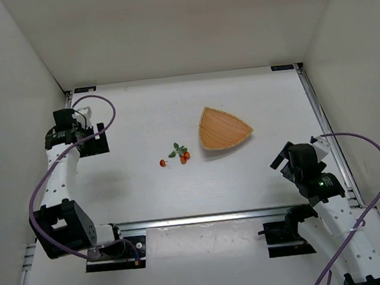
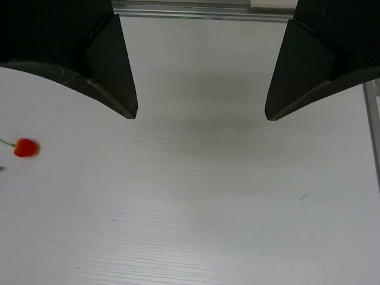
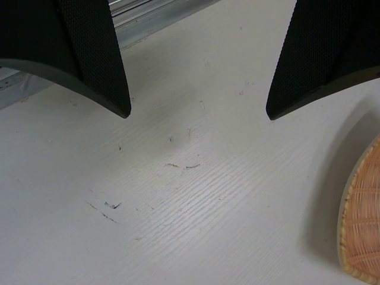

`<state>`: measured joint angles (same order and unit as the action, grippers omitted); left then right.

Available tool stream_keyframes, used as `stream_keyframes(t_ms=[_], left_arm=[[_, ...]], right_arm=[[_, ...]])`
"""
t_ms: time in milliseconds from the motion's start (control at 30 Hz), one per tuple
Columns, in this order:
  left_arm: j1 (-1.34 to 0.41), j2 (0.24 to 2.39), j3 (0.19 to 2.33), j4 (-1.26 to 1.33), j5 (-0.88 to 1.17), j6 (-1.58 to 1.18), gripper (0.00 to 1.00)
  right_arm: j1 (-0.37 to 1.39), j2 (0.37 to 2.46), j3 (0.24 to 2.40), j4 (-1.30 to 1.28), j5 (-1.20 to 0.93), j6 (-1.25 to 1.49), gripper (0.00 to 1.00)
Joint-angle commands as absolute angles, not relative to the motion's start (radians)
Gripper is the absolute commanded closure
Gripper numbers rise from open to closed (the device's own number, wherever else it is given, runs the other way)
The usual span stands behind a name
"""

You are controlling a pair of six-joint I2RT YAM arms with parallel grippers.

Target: Place and organize the fake fruits in the fruit bowl

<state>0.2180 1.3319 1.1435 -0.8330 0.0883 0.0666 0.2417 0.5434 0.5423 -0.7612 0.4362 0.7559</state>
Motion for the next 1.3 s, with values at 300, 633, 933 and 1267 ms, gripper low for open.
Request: stream_keyframes(t_ms=[300,633,933,1267], left_arm=[[-0.497,1.397,1.068,-0.749,-0.244,0.43,0.0],[-0.589,1.744,1.232,-0.749,-0.132,0.43,0.15],[-0.589,1.836,1.275,-0.749,-0.095,0.43,0.34],[-0.589,1.904,1.302,-0.749,-0.095,0.402,0.47]], right_arm=[[0.241,0.62,0.598,-0.738,0.43,0.729,0.01],[0.241,0.62,0.607,-0.747,0.448,0.729,0.01],[0.241,0.62,0.617,-0.765,0.457,0.719,0.01],[0.241,0.629,0.626,-0.765,0.466,0.719,0.01]])
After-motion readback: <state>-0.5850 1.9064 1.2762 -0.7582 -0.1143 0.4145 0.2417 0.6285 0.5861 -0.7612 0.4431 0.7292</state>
